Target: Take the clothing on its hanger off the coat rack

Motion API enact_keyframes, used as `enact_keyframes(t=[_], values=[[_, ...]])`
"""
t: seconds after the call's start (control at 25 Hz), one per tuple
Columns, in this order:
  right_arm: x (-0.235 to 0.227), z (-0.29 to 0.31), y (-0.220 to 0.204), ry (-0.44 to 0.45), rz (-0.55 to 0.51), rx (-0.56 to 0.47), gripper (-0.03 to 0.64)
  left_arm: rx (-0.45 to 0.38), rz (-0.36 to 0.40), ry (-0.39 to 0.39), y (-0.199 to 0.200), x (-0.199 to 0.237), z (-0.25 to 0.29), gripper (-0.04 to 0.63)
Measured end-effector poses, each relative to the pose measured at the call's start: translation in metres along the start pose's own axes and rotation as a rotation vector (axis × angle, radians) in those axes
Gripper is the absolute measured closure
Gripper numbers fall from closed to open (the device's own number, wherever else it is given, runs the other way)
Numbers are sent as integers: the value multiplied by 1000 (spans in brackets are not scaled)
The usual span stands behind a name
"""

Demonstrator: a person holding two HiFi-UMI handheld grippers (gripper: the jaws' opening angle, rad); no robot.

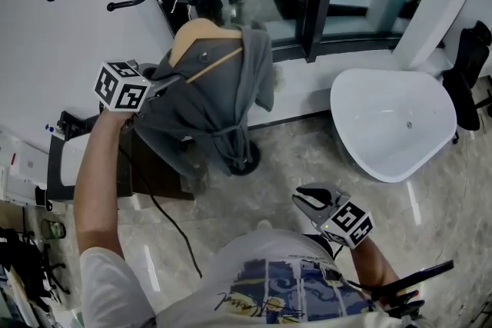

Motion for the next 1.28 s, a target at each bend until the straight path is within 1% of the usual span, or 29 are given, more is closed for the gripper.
enact_keyframes(t=[0.4,0.84,1.04,1.28], values=[[3,-19,-13,3,-4,-22,551,-48,7,4,29,-20,-16,592],[-2,-53,-23,4,-16,-38,551,-76,15,-5,50,-57,-11,592],[-6,-69,-32,16,-32,-33,551,-75,14,5,50,-86,-14,592],[-8,-93,-47,53,-65,-20,552,-77,13,37,43,-143,-21,592]])
Point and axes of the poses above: the fingertips, and each gripper's own axes: z forward along the fingers, x to its left, y out of its top, the point moved 7 cm from there along -z, backward along the fingers, and after that the axes turned 3 degrees about z, right-handed, at the moved point
